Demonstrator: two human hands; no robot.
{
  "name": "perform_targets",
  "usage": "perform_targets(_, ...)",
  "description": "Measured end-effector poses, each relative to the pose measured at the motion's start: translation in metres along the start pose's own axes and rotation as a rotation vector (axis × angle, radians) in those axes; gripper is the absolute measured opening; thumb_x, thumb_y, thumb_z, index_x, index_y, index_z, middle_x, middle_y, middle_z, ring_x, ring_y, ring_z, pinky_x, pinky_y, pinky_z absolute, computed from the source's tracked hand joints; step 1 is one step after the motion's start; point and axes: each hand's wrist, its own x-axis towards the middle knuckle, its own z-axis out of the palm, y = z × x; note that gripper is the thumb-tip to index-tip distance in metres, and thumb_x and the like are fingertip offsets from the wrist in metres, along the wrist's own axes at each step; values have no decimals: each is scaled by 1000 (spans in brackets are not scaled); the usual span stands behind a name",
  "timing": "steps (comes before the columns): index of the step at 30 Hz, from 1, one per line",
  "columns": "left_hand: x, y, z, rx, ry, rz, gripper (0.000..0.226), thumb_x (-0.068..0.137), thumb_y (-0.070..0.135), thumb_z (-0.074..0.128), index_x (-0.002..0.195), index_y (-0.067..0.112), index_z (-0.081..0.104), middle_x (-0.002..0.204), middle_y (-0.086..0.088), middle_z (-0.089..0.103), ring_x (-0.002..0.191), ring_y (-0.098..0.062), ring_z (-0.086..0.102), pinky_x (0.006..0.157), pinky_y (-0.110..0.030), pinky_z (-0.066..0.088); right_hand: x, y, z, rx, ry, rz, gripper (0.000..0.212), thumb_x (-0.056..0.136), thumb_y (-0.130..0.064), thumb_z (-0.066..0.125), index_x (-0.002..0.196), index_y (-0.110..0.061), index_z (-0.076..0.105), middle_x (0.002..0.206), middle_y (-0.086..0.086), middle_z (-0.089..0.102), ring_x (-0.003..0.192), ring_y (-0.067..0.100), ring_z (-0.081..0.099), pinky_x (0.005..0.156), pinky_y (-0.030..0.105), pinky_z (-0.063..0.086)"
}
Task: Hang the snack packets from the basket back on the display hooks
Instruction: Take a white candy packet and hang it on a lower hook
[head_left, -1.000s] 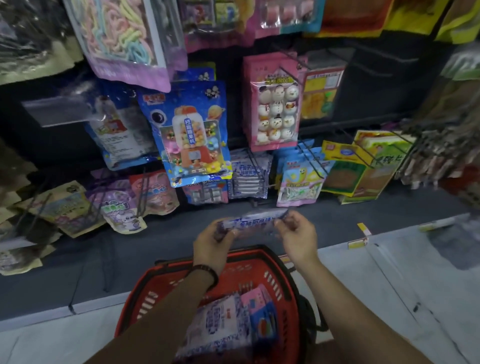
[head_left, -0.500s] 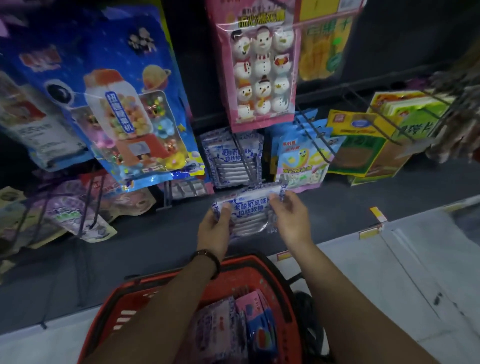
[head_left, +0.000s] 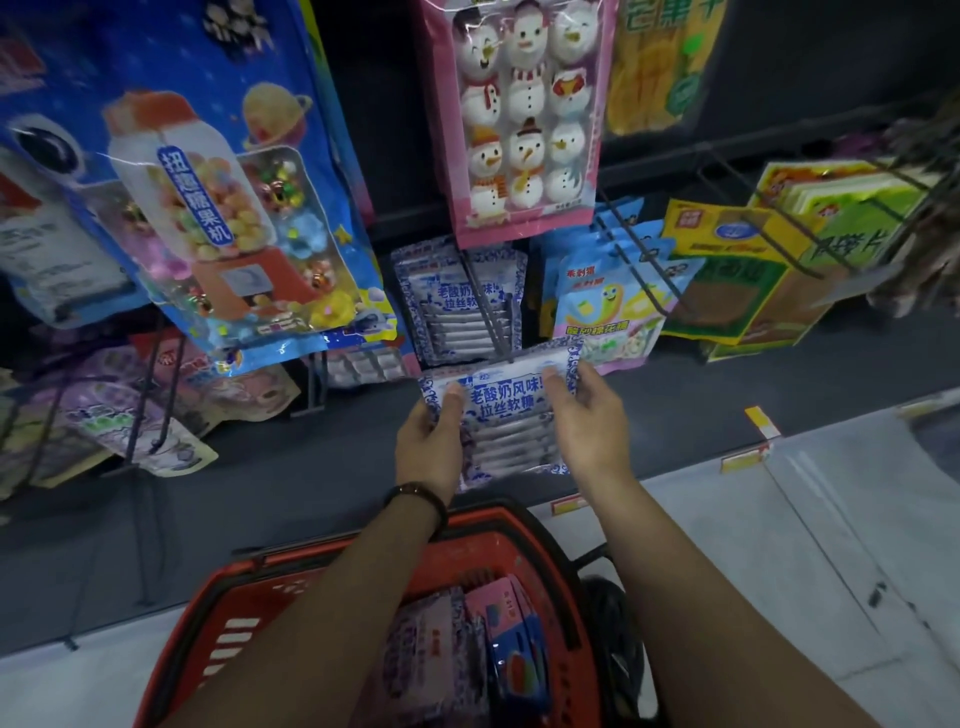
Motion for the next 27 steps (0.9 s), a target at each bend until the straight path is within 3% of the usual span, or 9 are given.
perform_targets(4, 0, 0, 0, 0, 30, -34, 51, 98, 56, 60, 132, 19, 64, 97, 13, 68, 82, -8, 61, 89, -36, 45, 2, -1, 0, -43, -14, 13, 66, 101, -57, 61, 156, -21, 52, 161, -2, 52, 148, 18, 48, 119, 37, 39)
perform_targets(6, -2, 1, 1, -11, 20, -68, 65, 97, 58, 60, 140, 10, 59, 133, -15, 68, 116, -35, 66, 103, -52, 50, 1, 0, 0, -77, -45, 24, 66, 102, -58, 58, 155, -20, 52, 162, -1, 51, 149, 20, 47, 120, 39, 38)
perform_targets(8, -4, 1, 0, -1, -4, -63, 65, 97, 60, 59, 139, 10, 61, 144, -28, 55, 132, -45, 54, 110, -59, 46, 1, 1, -1, -93, -44, 46, 66, 103, -58, 57, 154, -18, 53, 159, 2, 54, 147, 23, 49, 120, 40, 37)
perform_targets(11, -5, -3, -1, 21, -27, -32, 48, 96, 64, 56, 104, 19, 68, 92, -8, 72, 88, -23, 69, 74, -31, 53, 1, -1, -1, -51, -11, 17, 51, 102, -59, 58, 134, -20, 63, 136, 2, 64, 131, 20, 56, 111, 36, 40)
perform_targets(14, 0, -2, -1, -24, 8, -69, 42, 97, 61, 57, 89, 20, 60, 55, 14, 55, 47, -5, 53, 47, -19, 47, -1, -6, 1, -30, -15, 17, 67, 101, -56, 61, 158, -22, 48, 160, -3, 52, 148, 17, 47, 122, 36, 35)
perform_targets(18, 8, 9, 2, -33, 36, -111, 77, 93, 67, 59, 139, 5, 55, 116, -13, 76, 88, -26, 73, 83, -41, 61, 0, -7, 6, 4, -86, 3, 72, 102, -52, 61, 164, -28, 36, 164, -6, 48, 150, 17, 45, 125, 40, 36)
perform_targets(21, 12, 17, 4, -76, 61, -72, 76, 93, 66, 60, 151, 17, 49, 90, 9, 78, 77, -15, 68, 74, -37, 60, 0, -10, 11, -1, -94, 7, 83, 101, -53, 61, 169, -26, 21, 173, -5, 31, 158, 16, 31, 128, 38, 28)
perform_targets(24, 13, 15, 5, -67, 68, -78, 84, 92, 67, 60, 158, 18, 41, 149, -11, 59, 131, -31, 60, 112, -46, 48, 2, -11, 12, -4, -92, 20, 82, 102, -54, 60, 169, -25, 21, 173, -2, 30, 159, 18, 30, 130, 45, 28)
perform_targets(27, 5, 10, 6, -80, 38, -69, 53, 93, 65, 62, 124, 23, 67, 123, -21, 71, 98, -28, 71, 97, -55, 58, 2, -15, 9, 46, -39, 0, 73, 98, -60, 60, 160, -24, 43, 162, 1, 50, 150, 19, 45, 126, 49, 36)
